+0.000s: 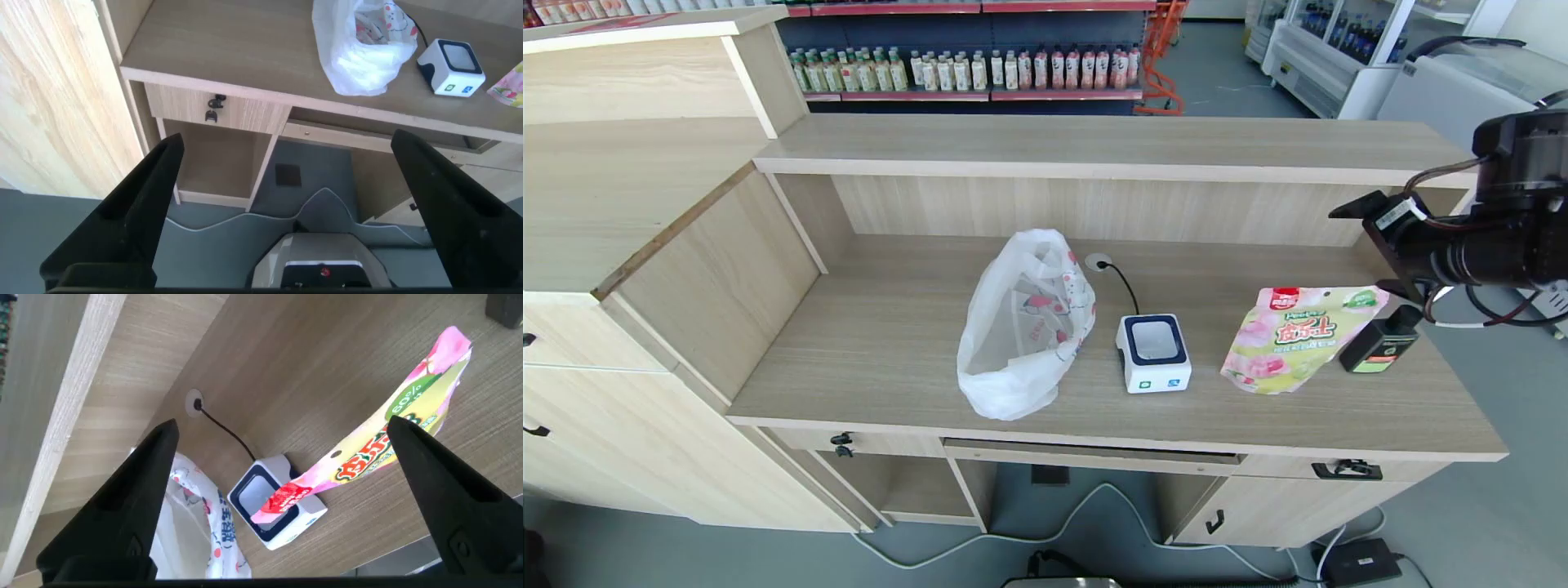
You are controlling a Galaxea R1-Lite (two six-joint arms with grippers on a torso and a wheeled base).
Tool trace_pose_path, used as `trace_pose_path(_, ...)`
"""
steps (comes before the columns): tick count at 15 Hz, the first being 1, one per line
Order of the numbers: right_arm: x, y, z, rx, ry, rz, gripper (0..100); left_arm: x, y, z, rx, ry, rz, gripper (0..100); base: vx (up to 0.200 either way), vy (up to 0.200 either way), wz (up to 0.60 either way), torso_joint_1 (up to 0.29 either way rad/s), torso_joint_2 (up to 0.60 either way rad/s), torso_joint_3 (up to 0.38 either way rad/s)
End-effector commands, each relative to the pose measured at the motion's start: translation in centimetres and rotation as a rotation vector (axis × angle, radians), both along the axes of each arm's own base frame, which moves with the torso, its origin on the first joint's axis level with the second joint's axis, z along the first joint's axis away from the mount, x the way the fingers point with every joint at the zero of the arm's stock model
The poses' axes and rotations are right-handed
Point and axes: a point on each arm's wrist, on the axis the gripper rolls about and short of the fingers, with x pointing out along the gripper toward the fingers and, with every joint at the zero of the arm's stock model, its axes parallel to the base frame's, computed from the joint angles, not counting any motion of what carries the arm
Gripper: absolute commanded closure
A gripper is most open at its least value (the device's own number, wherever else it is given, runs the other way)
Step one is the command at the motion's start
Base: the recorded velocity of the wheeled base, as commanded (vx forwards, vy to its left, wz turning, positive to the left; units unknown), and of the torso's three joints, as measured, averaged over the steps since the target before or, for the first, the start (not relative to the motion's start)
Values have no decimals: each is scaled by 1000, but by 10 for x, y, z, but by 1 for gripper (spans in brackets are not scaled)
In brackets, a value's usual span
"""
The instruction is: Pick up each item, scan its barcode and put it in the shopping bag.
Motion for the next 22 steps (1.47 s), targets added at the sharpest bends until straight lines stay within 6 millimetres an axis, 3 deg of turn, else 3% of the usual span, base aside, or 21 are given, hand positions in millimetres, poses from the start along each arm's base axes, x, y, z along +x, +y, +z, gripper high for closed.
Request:
trace_pose_path(1,13,7,-18,20,56,7,0,0,0,0,0,-1,0,0,0,0,0,0,0,0)
trace_pose_path(15,62,28,-120,-50,327,-24,0,0,0,0,0,-1,0,0,0,0,0,0,0,0)
trace_pose_path(20,74,31,-139,-109,323,22,0,0,0,0,0,-1,0,0,0,0,0,0,0,0)
trace_pose_path(21,76,31,-141,-133,323,37,100,0,0,0,0,-1,0,0,0,0,0,0,0,0)
trace_pose_path(22,77,31,-144,-145,330,48,100,0,0,0,0,-1,0,0,0,0,0,0,0,0)
